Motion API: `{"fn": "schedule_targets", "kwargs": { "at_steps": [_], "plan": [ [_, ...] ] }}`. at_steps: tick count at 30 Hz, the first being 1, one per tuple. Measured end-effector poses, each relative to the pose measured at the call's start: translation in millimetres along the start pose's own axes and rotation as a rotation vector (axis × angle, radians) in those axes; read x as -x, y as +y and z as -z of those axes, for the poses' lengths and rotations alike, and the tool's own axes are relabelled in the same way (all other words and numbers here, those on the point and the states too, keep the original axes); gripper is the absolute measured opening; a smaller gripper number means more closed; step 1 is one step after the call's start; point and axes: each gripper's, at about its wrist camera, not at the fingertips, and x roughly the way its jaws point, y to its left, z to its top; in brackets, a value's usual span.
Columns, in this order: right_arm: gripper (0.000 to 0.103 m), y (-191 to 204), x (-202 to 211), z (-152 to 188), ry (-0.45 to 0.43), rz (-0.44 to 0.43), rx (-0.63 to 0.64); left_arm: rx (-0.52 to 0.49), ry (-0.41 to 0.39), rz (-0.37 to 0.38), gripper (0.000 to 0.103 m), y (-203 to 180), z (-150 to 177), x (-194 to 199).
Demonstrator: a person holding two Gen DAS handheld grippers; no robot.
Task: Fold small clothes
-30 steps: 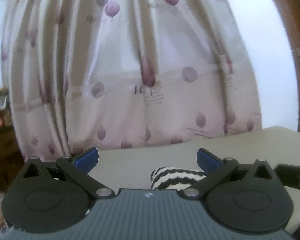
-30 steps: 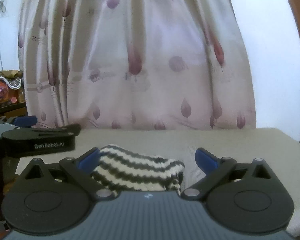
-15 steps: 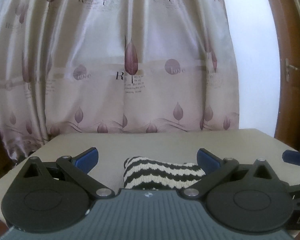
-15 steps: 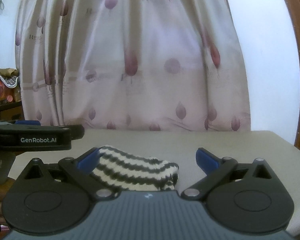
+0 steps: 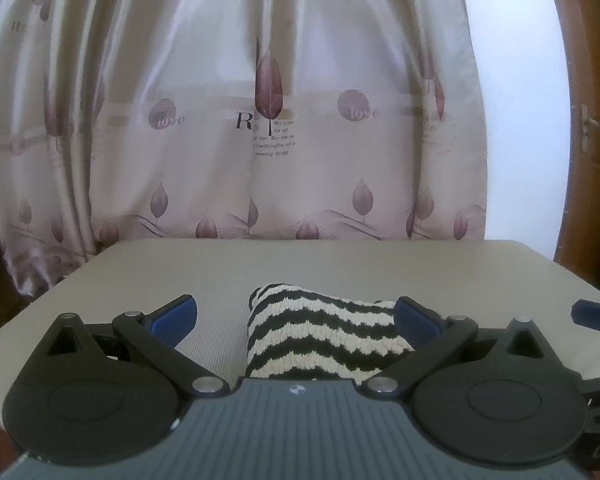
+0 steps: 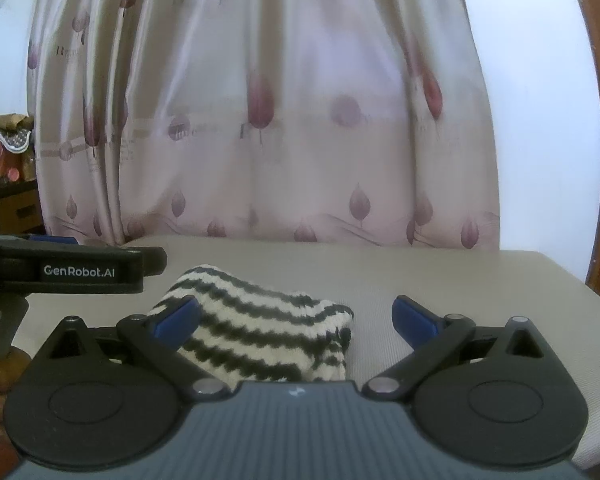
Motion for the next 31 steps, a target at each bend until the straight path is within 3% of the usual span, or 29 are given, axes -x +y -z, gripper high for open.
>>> {"fn": "schedule_targets", "kwargs": {
  "at_steps": [19,26,31],
  "plan": [
    [0.103,3.2,-21.7,7.6,0.053,0.000,0.007,0.000,0.050,0.014,0.103,3.2,10.8,-18.1],
    [0.103,9.4,-26.9,5.5,0.056,-0.006,0.022,-0.018,-0.011,-0.004,0.103,0.2,11.2,-21.0],
    [0.103,13.0,-28.8,2.2,0.048,-0.001,0.032,-0.001,0.002,-0.018,0.103,2.3,5.9,-26.0]
  ]
}}
